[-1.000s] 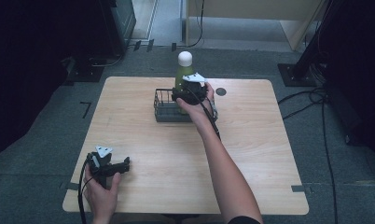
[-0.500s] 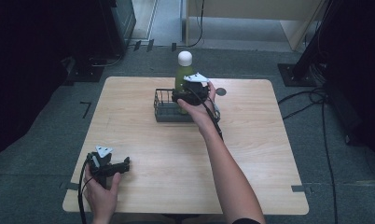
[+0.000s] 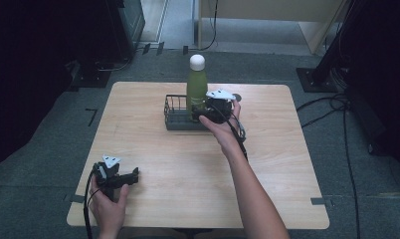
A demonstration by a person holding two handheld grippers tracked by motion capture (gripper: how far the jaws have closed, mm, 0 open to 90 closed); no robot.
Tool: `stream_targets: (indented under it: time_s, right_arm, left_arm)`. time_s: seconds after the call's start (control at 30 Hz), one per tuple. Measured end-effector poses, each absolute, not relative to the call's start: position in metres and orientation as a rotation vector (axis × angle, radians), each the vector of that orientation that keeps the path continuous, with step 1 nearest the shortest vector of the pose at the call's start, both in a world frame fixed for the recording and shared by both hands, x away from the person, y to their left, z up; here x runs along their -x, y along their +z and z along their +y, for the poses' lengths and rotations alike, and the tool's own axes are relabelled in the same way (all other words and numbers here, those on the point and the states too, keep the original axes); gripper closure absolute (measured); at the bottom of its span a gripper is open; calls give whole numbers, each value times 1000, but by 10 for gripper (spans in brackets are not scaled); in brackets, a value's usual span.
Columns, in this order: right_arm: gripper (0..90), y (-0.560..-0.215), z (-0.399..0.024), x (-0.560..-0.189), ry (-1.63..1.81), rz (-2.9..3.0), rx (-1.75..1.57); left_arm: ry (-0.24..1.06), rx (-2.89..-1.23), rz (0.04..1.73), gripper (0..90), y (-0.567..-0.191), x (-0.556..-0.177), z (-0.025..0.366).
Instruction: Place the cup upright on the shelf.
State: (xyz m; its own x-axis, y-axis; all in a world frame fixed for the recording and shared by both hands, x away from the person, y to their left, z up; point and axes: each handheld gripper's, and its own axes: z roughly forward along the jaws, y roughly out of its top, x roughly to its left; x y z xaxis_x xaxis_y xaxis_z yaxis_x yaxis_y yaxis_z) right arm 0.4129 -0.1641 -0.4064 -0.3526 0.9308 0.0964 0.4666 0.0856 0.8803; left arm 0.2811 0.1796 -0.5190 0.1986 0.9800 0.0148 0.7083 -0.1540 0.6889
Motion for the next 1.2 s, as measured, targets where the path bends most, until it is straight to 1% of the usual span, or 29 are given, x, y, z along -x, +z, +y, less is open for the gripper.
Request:
stream_targets:
  time_s: [0.43, 0.6, 1.2]
  right_arm:
    - [129, -413, -175, -385, 1232, 1873, -1348]
    - [131, -415, -187, -368, 1229, 1866, -1337]
    - [132, -423, -230, -327, 1203, 1813, -1373]
  left_arm:
    - [642, -1931, 1567, 0, -519, -281, 179]
    - [643, -1931, 1567, 0, -519, -281, 179]
    - [643, -1929, 1567, 0, -519, -281, 179]
